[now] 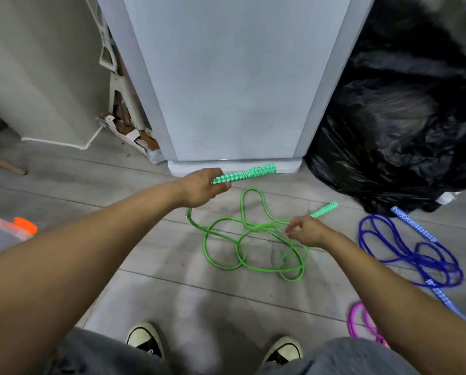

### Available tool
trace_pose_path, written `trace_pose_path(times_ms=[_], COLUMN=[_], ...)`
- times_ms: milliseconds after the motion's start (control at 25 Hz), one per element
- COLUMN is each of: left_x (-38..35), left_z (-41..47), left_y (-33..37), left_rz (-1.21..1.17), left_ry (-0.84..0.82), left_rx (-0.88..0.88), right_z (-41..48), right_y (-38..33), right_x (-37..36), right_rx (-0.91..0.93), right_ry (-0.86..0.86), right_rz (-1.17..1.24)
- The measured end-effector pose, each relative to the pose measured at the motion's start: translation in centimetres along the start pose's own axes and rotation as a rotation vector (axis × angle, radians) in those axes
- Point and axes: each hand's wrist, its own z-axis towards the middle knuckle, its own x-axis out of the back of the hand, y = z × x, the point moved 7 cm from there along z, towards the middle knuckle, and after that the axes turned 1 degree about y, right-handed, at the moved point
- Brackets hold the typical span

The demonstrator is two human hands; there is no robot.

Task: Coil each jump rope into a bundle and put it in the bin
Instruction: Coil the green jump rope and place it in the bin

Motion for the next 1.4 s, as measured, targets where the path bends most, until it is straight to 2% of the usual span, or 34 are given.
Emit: trace_pose_path(times_ms=[160, 280, 360, 440, 480, 560, 640, 720, 840, 920, 1000, 1040, 1120, 1200, 1240, 1320, 1400], left_x=[2.5, 4.2, 5.5, 7.0, 7.8, 8.9, 9.4, 9.0, 9.0, 9.9, 11.1, 11.7, 12.5, 12.3, 11.9, 10.8, 10.1], left_z=[-2.7, -5.1, -6.8, -8.6, -9.5, -11.4, -13.1, -14.1, -15.1, -15.5, -15.9, -16.2, -16.6, -17.0, -17.0, -16.8, -16.4], left_y=[3.1, 6.3, 7.6, 7.2, 6.5, 4.4, 3.4, 3.8, 5.5, 5.7, 4.3, 3.4, 1.4, 0.5, 0.6, 2.2, 3.8], left_rz=[-0.664, -0.97, -1.202, -1.377, -1.359, -1.135, -1.028, -1.087, -1.094, -1.129, -1.135, -1.152, -1.233, -1.278, -1.303, -1.363, -1.396], left_ry=[0.135, 0.222, 0.294, 0.388, 0.434, 0.466, 0.433, 0.373, 0.341, 0.424, 0.562, 0.619, 0.683, 0.622, 0.549, 0.407, 0.352], left_rx=[0.135, 0.165, 0.209, 0.263, 0.297, 0.367, 0.335, 0.247, 0.135, 0.119, 0.181, 0.222, 0.296, 0.346, 0.344, 0.297, 0.25], right_z=[-4.0, -9.2, -12.5, -15.0, -15.9, -17.6, -18.9, -19.8, -20.4, -21.1, -21.0, -20.6, -19.3, -18.9, -19.1, -20.3, -20.7], right_y=[-5.8, -14.9, -20.3, -23.8, -24.8, -25.3, -25.7, -26.4, -28.1, -29.1, -28.6, -27.6, -24.8, -22.2, -22.3, -25.2, -28.2], right_x=[4.4, 7.2, 7.7, 7.7, 7.9, 9.0, 9.9, 9.8, 9.6, 9.4, 9.3, 9.4, 9.5, 9.6, 9.5, 9.7, 10.0], right_rx=[0.129, 0.313, 0.4, 0.442, 0.441, 0.424, 0.424, 0.431, 0.499, 0.565, 0.551, 0.511, 0.388, 0.275, 0.27, 0.406, 0.547], right_ry=[0.013, -0.179, -0.299, -0.313, -0.294, -0.228, -0.212, -0.184, 0.04, 0.098, 0.064, 0.036, -0.027, -0.041, -0.038, 0.016, 0.06], right_rz=[0.17, 0.394, 0.407, 0.394, 0.439, 0.511, 0.458, 0.425, 0.57, 0.706, 0.73, 0.679, 0.397, 0.051, 0.027, 0.319, 0.646])
